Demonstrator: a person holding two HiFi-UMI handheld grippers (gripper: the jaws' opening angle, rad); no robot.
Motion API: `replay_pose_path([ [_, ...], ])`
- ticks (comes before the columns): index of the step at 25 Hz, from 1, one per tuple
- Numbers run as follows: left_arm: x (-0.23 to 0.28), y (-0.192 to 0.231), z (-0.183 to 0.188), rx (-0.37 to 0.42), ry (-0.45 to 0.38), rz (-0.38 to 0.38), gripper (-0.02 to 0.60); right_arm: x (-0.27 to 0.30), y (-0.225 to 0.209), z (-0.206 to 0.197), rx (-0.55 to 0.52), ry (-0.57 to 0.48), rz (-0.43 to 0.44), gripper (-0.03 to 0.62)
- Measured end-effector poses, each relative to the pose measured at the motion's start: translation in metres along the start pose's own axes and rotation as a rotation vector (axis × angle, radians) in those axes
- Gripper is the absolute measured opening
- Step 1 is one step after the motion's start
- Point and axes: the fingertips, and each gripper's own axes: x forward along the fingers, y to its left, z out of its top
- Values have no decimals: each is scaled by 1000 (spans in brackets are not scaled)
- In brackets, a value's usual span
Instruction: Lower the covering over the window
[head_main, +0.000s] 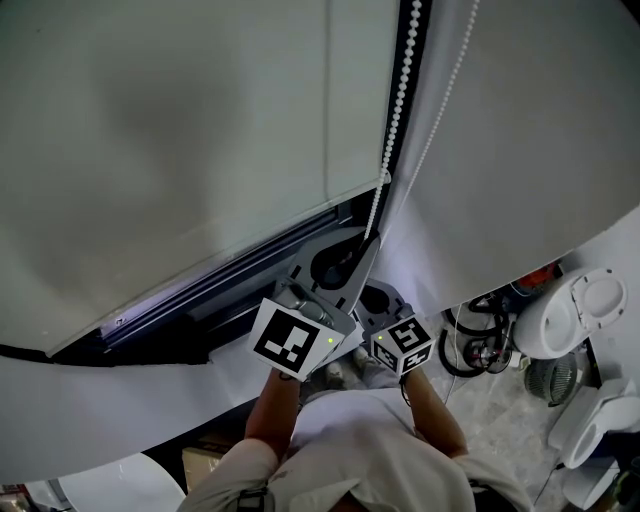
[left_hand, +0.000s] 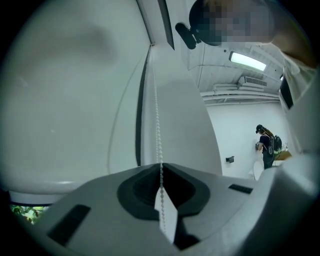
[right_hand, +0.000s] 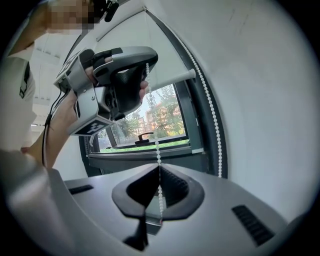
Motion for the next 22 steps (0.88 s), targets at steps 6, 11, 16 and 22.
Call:
replay_pose_path([
  [6,-3,0,-22,-34,31,6,20,4,-2,-21,7,59,-3,-2],
  [11,-6,1,-46,-51,66,13,20,8,-5,-42,14,110,-7,-2],
  [16,-8,2,-63,-89,92,7,20,13,-5,-57,13,150,-6,0],
  [22,-13,1,-90,-116,129,12,20,14,-9,-80,31,199,-14,0],
])
